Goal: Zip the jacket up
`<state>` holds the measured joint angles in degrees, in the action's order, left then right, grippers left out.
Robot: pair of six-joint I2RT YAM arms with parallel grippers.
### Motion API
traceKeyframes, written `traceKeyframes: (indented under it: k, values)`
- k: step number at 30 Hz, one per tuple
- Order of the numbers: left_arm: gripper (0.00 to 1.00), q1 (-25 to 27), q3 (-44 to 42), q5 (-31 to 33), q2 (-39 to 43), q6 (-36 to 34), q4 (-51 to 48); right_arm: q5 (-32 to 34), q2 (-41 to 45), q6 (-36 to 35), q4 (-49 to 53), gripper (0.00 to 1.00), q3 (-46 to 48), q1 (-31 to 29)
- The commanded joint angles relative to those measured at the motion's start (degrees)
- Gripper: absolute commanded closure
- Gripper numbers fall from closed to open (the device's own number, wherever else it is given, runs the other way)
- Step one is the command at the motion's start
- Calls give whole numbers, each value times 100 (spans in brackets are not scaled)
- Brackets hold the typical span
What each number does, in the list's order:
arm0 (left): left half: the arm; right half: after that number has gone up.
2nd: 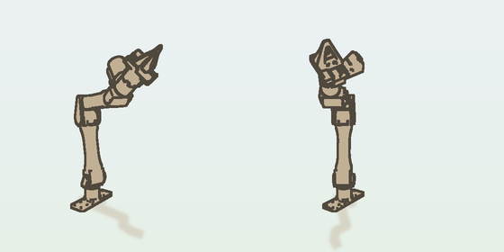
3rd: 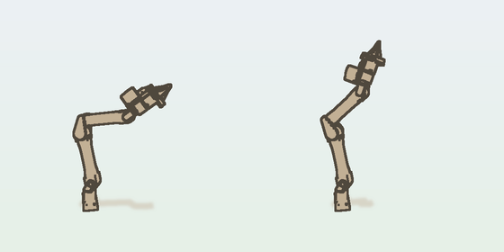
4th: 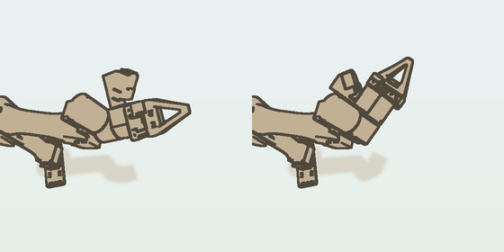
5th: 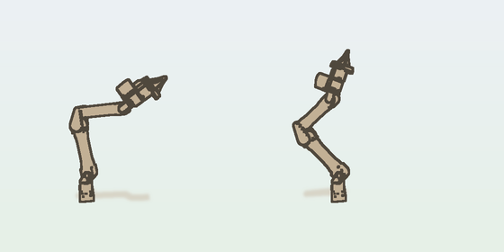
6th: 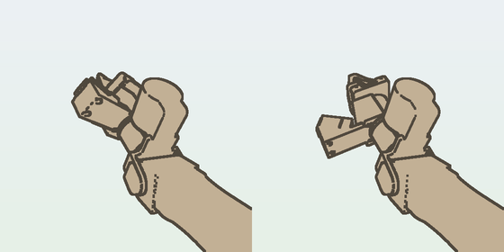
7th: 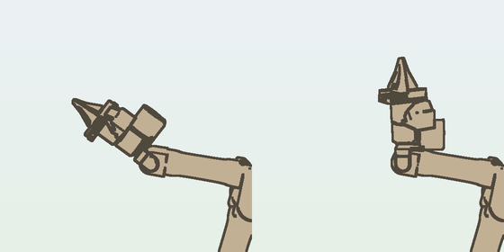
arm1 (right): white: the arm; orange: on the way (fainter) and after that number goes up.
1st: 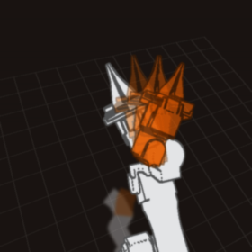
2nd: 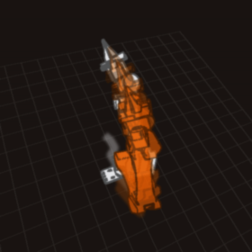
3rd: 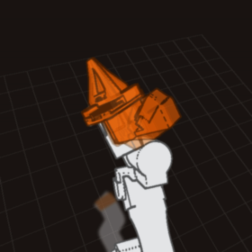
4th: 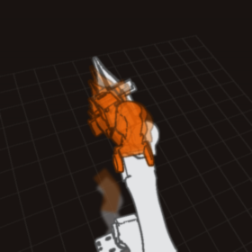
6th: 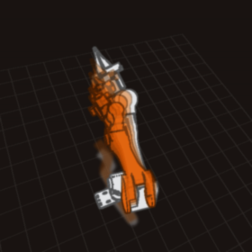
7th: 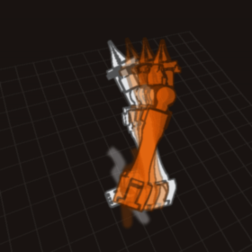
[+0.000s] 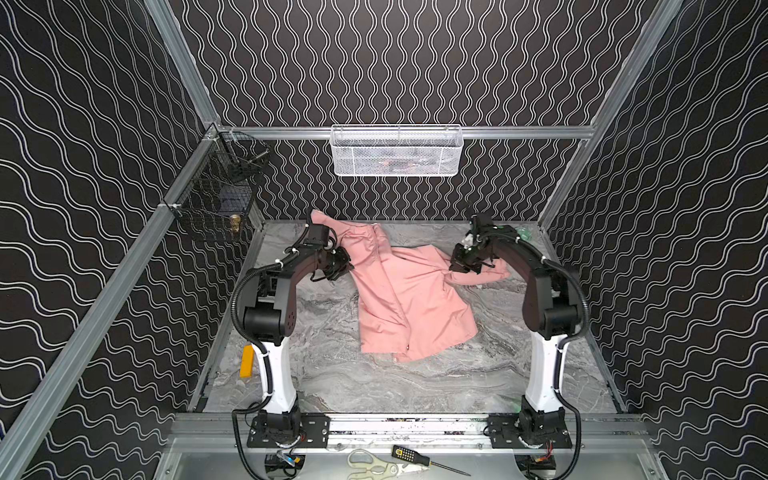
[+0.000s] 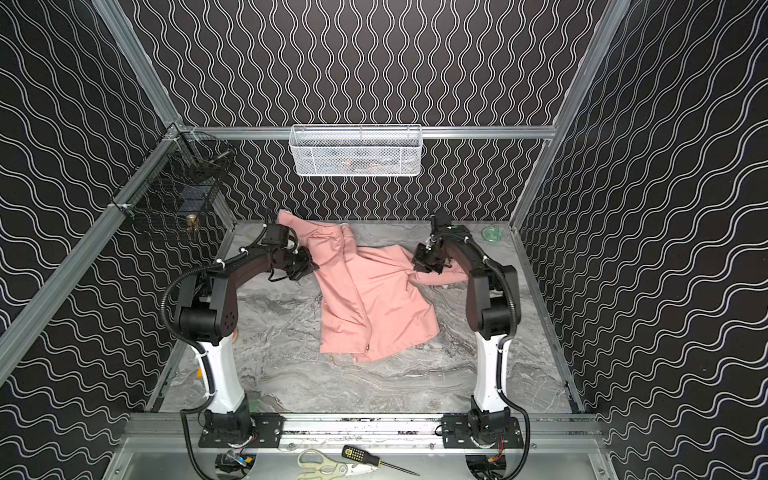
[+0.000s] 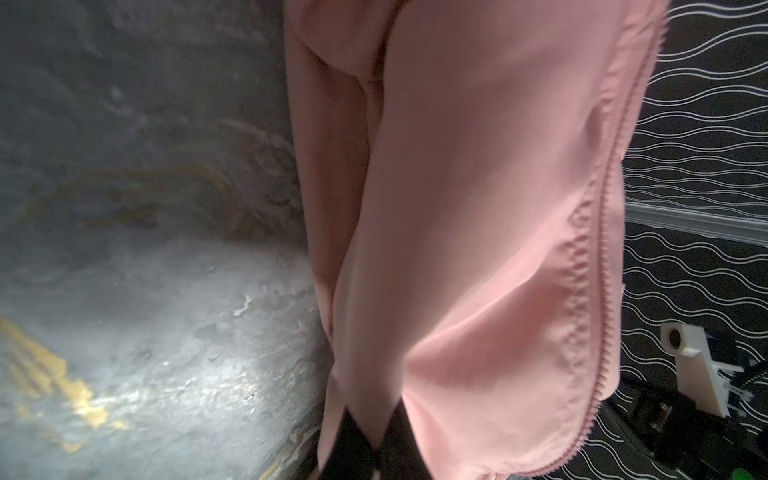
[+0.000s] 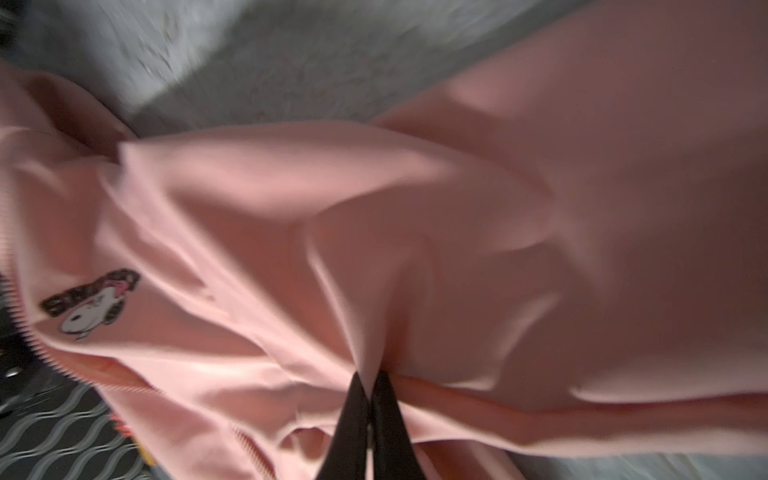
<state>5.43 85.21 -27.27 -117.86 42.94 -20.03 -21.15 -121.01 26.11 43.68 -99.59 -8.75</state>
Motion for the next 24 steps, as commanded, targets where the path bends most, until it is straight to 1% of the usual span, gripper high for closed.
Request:
traceKeyframes:
  k: [1, 3, 7, 11, 13, 14, 15, 16, 18, 20, 22, 24]
  values:
    - [100, -72, 477, -288, -195, -648, -478, -325, 294, 55, -197, 100, 258, 304]
    - [100, -69, 833, -491, -368, -910, -670, -362, 427, 17, -192, 100, 432, 517]
    - [100, -71, 1459, -667, -608, -1332, -1128, -468, 570, -13, -277, 100, 669, 912]
    - [99, -69, 1837, -740, -770, -1516, -1359, -514, 400, -69, -138, 100, 329, 1092]
    - [91, -69, 1885, -736, -804, -1523, -1400, -542, 256, -97, -2, 100, 28, 1104]
    - [82, -69, 1881, -737, -799, -1501, -1402, -580, 180, -129, 91, 100, -148, 1103]
    - [73, -69, 1843, -746, -775, -1473, -1394, -600, 141, -158, 178, 92, -315, 1104]
    - [66, -65, 1748, -758, -720, -1437, -1336, -596, 160, -154, 199, 76, -357, 1104]
    - [58, -53, 1473, -719, -511, -1329, -1208, -576, 346, -116, 99, 51, -234, 1104]
    - [54, -51, 1132, -624, -265, -1254, -1128, -492, 636, -81, -15, 38, 46, 1095]
    - [52, -42, 714, -519, 64, -1156, -1088, -312, 999, -97, -77, 31, 430, 1061]
    - [50, -10, 262, -491, 408, -1021, -950, -205, 1371, -136, -145, 28, 833, 959]
